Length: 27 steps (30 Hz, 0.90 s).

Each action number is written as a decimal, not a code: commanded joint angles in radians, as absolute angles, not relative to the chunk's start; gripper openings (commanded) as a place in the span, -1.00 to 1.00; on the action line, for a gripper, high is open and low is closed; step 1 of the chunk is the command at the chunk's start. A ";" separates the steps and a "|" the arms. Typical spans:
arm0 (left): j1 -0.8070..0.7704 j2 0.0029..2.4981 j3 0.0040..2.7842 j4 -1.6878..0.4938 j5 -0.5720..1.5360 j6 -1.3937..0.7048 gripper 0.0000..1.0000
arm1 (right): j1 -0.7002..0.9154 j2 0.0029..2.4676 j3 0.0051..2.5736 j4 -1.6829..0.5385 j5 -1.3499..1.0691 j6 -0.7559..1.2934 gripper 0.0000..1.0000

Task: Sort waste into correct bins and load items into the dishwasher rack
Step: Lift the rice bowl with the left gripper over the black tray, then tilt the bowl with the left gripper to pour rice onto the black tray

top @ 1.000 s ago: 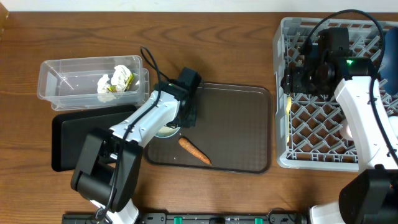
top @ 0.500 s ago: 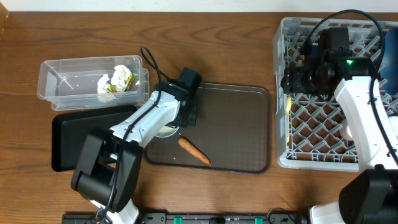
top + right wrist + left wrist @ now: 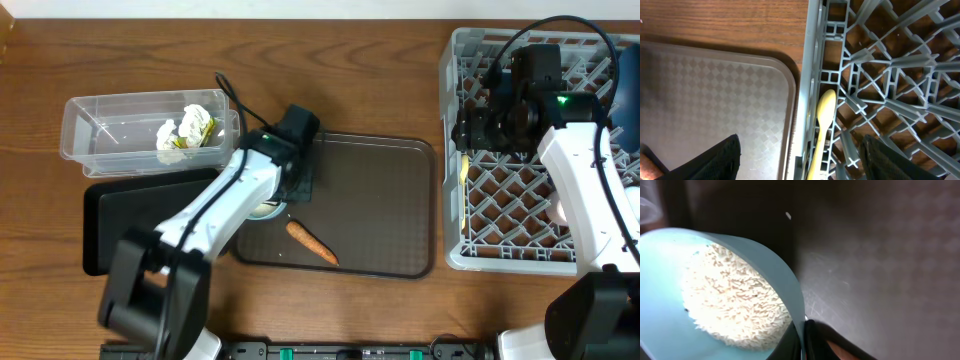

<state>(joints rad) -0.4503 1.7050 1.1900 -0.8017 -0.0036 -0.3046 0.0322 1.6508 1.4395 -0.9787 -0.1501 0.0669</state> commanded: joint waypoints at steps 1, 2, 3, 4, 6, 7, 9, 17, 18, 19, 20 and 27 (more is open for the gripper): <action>-0.426 1.621 1.224 -0.817 -0.020 -0.282 -0.88 | 0.041 1.644 1.452 -0.979 -0.158 0.054 0.52; -0.417 1.605 1.224 -0.824 -0.020 -0.282 -0.88 | 0.041 1.644 1.452 -0.979 -0.158 0.054 0.52; -0.401 1.586 1.224 -0.835 -0.020 -0.282 -0.87 | 0.041 1.644 1.452 -0.979 -0.158 0.054 0.52; -0.387 1.573 1.224 -0.843 -0.020 -0.282 -0.88 | 0.041 1.644 1.452 -0.979 -0.158 0.054 0.52; -0.353 1.547 1.224 -0.859 -0.019 -0.282 -0.88 | 0.041 1.644 1.452 -0.979 -0.158 0.053 0.52; -0.332 1.535 1.224 -0.867 -0.019 -0.282 -0.88 | 0.041 1.644 1.452 -0.979 -0.158 0.051 0.52; -0.285 1.516 1.224 -0.878 -0.015 -0.282 -0.88 | 0.041 1.644 1.452 -0.979 -0.158 0.050 0.52; -0.036 1.502 1.218 -0.877 0.208 -0.282 -0.88 | 0.041 1.644 1.452 -0.979 -0.158 0.050 0.52; -0.003 1.502 1.215 -0.876 0.239 -0.282 -0.88 | 0.041 1.644 1.452 -0.979 -0.158 0.050 0.52; 0.042 1.502 1.212 -0.877 0.279 -0.281 -0.88 | 0.041 1.644 1.452 -0.979 -0.158 0.050 0.52; 0.082 1.502 1.208 -0.878 0.318 -0.275 -0.88 | 0.040 1.644 1.452 -0.979 -0.157 0.050 0.52; 0.334 1.503 1.176 -0.878 0.617 -0.160 -0.88 | 0.041 1.644 1.452 -0.979 -0.157 0.047 0.52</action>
<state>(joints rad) 0.2584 1.5173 1.1900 -0.8742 0.4278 -0.2367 0.0322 1.6508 1.4395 -0.9783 -0.1497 0.0635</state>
